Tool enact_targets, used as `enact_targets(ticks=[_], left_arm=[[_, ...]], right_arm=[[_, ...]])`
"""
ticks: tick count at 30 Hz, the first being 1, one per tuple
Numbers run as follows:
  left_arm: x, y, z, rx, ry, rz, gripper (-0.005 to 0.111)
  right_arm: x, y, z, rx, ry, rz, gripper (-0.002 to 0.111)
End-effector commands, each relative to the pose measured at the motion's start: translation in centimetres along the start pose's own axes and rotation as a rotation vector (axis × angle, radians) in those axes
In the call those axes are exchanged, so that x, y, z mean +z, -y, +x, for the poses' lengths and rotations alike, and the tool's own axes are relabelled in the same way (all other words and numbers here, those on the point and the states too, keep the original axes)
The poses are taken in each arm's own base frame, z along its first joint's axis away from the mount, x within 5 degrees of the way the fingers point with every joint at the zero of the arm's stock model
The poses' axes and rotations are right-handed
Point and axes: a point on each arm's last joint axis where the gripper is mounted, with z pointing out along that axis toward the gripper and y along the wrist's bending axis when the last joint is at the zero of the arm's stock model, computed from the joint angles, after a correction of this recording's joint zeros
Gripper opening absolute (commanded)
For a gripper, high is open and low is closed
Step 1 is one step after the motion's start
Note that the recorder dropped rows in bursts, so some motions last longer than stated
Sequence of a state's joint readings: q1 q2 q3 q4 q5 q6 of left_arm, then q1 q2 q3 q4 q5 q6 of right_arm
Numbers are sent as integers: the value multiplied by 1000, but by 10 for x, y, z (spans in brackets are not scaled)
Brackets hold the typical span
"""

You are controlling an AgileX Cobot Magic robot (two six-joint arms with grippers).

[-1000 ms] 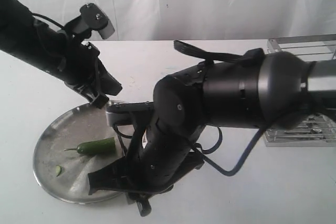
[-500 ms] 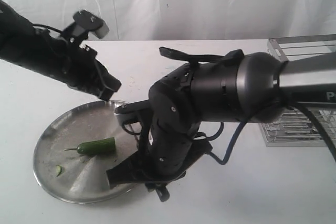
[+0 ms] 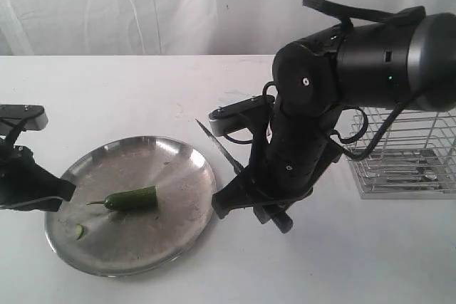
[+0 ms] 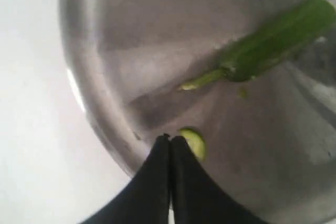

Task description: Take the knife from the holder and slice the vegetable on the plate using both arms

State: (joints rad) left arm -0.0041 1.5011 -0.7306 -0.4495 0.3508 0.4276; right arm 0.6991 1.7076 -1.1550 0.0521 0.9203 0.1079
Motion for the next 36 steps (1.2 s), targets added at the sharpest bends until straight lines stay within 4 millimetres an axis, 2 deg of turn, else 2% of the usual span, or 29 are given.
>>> enact_targets(ticks=[1,11,20,25,36], left_arm=[[7,-9,10,-114,87,-88,0],[14,-21,22,-174,204,-203,0],[28,-23,27,-180,143,-201,0],[30,-23,28,-189,125,-192,0],[38,14,28,-50,87,-119,0]], right_arm=[[-13,1,1,-24,24,-1,0],[-16,1,2,-23,30,-4,0],[-16,1,4,-23,2,-1,0],[-16,1,4,-23,4,-1,0],[-16,1,4,-23,6,-2,0]])
